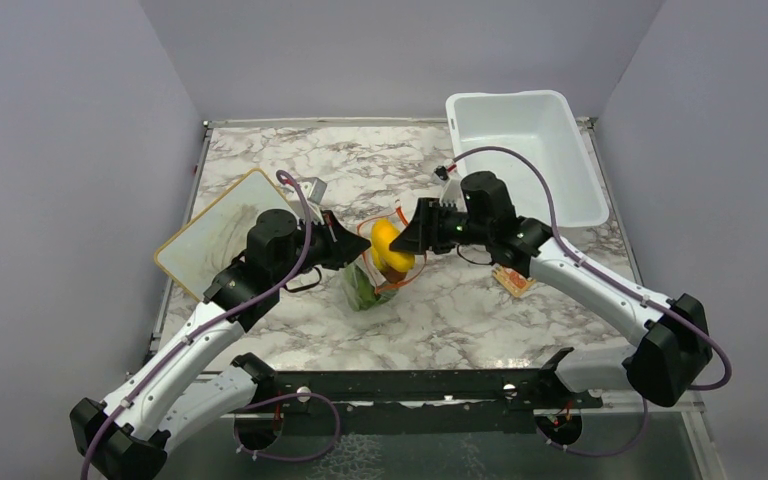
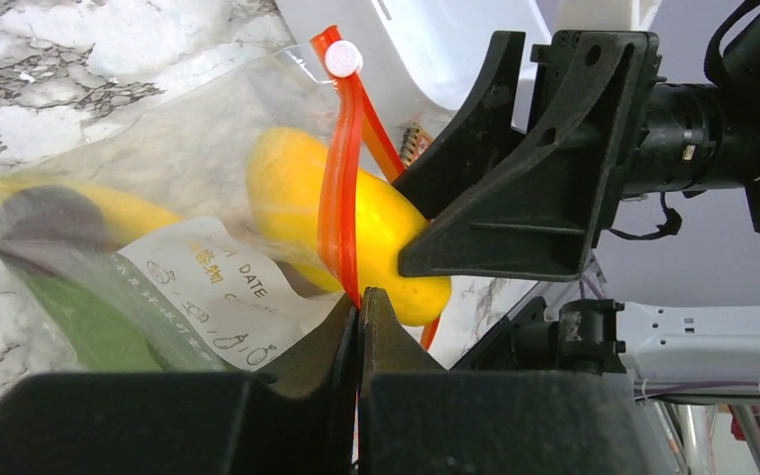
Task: Place the food in the zip-top bag and seal the zipper
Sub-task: Place the fake fruit in the zipper food storage bag.
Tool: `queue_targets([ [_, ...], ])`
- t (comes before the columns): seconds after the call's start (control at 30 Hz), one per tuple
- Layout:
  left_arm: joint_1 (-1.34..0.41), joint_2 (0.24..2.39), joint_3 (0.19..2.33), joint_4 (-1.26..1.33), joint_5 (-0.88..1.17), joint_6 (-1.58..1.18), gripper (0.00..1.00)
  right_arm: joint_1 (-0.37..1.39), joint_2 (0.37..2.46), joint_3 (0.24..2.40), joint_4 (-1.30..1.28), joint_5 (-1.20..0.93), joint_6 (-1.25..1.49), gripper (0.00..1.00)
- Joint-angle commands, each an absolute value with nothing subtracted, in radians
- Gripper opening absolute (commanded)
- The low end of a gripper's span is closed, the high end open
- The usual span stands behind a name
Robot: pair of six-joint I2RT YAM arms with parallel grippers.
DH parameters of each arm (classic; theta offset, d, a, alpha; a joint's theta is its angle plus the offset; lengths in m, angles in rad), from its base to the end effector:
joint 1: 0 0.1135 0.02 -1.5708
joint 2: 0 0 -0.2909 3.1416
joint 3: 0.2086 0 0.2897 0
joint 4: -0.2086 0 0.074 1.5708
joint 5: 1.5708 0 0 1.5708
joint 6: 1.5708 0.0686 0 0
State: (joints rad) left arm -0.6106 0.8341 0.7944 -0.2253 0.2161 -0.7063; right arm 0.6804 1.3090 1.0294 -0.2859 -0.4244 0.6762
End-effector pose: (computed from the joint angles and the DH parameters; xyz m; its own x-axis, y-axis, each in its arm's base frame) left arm 0.1933 -0.1532 0.3407 -0.6368 -0.3281 -0.6978 0.4158 0.6160 -0.6691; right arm 0.2535 0.2415 0.3008 -0.8528 0.0435 -0.5204 -0.3972 0.5929 0.7005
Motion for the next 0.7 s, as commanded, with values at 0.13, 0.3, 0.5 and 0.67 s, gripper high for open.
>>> queue_targets([
  [0.13, -0.611, 0.800, 0.750, -0.109, 0.247, -0.730, 0.00, 0.700, 1.328, 1.007, -0.214, -0.315, 0.682, 0.58],
  [0.3, -0.611, 0.827, 0.756, -0.102, 0.257, -0.728, 0.00, 0.703, 1.301, 1.004, -0.222, -0.323, 0.685, 0.66],
  [0.5, -0.611, 0.832, 0.749, -0.099, 0.250, -0.730, 0.00, 0.702, 1.258, 1.038, -0.273, -0.330, 0.651, 0.68],
  [0.67, -0.611, 0.836, 0.752, -0.099, 0.248, -0.725, 0.00, 0.702, 1.218, 1.055, -0.288, -0.302, 0.634, 0.65],
])
